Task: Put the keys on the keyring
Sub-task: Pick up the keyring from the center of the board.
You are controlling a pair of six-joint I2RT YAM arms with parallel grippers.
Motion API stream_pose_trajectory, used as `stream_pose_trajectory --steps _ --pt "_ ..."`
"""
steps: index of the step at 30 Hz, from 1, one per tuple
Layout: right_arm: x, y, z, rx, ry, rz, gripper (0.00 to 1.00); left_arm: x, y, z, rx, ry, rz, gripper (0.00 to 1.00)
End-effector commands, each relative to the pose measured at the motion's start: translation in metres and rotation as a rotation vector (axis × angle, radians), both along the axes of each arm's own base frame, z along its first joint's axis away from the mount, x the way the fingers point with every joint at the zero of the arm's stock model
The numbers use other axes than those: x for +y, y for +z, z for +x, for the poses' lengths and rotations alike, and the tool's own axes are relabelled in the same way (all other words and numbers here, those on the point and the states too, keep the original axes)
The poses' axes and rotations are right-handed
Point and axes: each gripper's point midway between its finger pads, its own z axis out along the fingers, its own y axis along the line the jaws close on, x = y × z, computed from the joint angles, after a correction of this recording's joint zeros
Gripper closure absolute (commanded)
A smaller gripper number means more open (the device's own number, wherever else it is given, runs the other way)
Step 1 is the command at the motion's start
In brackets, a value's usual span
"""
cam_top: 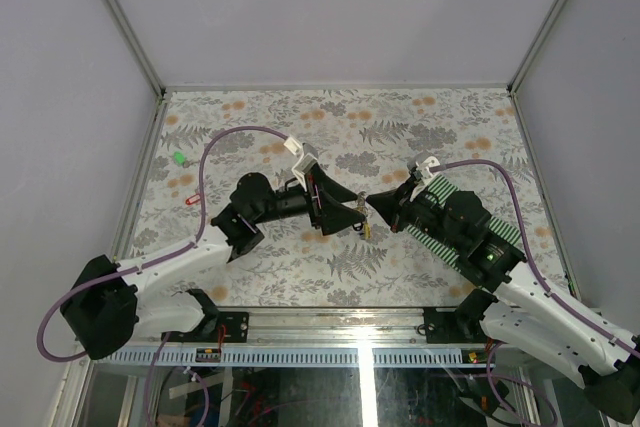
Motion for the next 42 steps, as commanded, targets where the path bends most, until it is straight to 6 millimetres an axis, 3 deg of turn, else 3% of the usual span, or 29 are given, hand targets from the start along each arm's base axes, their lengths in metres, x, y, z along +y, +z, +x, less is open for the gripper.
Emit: stream_pose_trajectory --steps 1,12,21,31,39,42 --pt "-0.001 0.055 0.002 -0.115 -0.011 0.125 1.0 -0.004 0.007 -0.005 -0.033 -0.03 -0.023 0.3" --pt "-0.003 0.053 0.005 -0.107 -0.032 0.116 1.0 -0.004 0.011 -0.008 -0.043 -0.042 -0.035 0.31" --pt "-0.007 0.048 0.011 -0.085 -0.076 0.103 1.0 -0.005 0.013 -0.014 -0.054 -0.076 -0.037 0.41" --pt "-0.006 0.046 0.014 -0.072 -0.081 0.092 1.0 -0.003 0.02 -0.022 -0.08 -0.108 -0.049 0.44" --pt "-0.001 0.053 0.005 -0.087 -0.026 0.11 1.0 0.015 0.022 0.009 -0.053 0.137 -0.081 0.39" --pt "0.001 0.054 0.001 -0.09 -0.002 0.118 1.0 0.019 0.022 0.017 -0.039 0.19 -0.082 0.31"
